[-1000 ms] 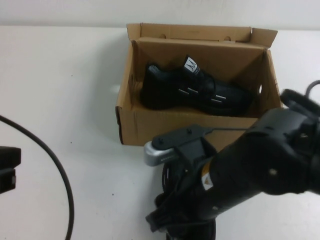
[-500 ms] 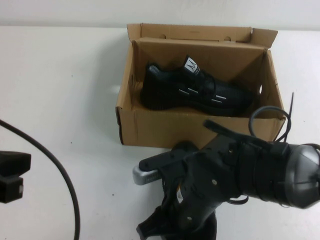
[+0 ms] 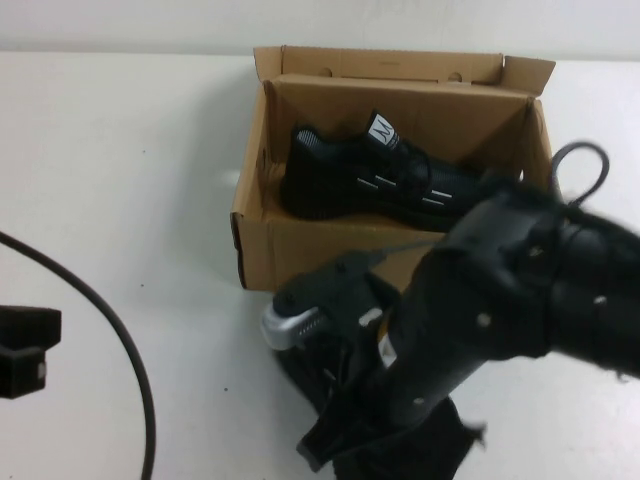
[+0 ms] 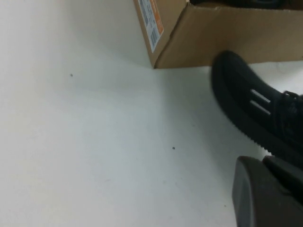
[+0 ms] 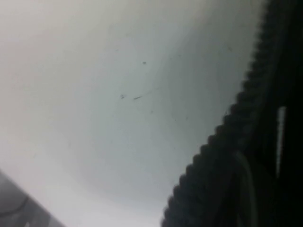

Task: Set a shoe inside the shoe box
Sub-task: Pick up the shoe from the table, then hand over the shoe

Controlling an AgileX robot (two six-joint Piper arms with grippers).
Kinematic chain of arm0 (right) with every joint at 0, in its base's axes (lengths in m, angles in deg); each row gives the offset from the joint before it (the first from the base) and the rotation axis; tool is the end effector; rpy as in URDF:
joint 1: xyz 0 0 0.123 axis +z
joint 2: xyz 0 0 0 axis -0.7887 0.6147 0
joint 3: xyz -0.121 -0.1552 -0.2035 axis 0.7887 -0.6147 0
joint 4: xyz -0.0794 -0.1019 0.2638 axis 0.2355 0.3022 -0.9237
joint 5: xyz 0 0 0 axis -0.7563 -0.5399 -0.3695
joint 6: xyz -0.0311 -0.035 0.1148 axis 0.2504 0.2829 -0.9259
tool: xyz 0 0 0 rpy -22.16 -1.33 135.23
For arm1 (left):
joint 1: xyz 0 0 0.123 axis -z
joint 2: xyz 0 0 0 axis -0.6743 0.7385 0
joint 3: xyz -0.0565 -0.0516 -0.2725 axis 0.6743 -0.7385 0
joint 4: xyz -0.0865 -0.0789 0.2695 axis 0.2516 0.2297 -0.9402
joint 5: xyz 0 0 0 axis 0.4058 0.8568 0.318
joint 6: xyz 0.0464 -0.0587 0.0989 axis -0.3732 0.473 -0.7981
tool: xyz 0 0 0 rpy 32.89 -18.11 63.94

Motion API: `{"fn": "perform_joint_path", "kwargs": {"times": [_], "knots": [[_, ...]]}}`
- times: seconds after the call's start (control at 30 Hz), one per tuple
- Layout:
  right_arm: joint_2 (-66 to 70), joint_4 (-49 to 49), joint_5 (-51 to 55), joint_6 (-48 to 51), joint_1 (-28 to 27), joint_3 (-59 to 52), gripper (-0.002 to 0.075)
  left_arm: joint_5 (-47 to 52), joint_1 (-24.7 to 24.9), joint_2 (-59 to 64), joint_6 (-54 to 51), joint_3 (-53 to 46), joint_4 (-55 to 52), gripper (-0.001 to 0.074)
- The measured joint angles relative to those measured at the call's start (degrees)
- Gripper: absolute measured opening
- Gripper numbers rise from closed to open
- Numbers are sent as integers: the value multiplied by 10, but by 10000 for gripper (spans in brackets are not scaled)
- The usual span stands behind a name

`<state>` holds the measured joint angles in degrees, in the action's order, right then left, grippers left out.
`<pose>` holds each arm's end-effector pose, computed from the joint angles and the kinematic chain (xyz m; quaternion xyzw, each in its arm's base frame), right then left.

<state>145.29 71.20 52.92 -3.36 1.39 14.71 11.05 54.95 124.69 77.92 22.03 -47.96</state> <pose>0.2141 0.2991 0.2108 -0.3379 0.9283 0.1053 0.1144 0.1844 -0.0765 0.3165 0.1382 0.8954 -0.1796 0.3832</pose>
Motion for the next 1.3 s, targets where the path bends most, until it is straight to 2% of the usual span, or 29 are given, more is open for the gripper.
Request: {"fn": "perform_joint_path", "kwargs": {"times": [0.23, 0.53, 0.7, 0.97, 1.3], "knots": [[-56, 24, 88, 141, 1, 61, -6, 40, 0, 0, 31, 0, 32, -3], [-141, 156, 126, 227, 1, 85, -6, 55, 0, 16, 18, 0, 71, -3], [-193, 163, 110, 251, 1, 72, -6, 72, 0, 70, -57, 0, 164, -3], [-253, 164, 97, 268, 1, -12, -6, 79, 0, 156, -165, 0, 329, -3], [-306, 188, 116, 263, 1, -27, -6, 162, 0, 258, -227, 0, 484, -3]]}}
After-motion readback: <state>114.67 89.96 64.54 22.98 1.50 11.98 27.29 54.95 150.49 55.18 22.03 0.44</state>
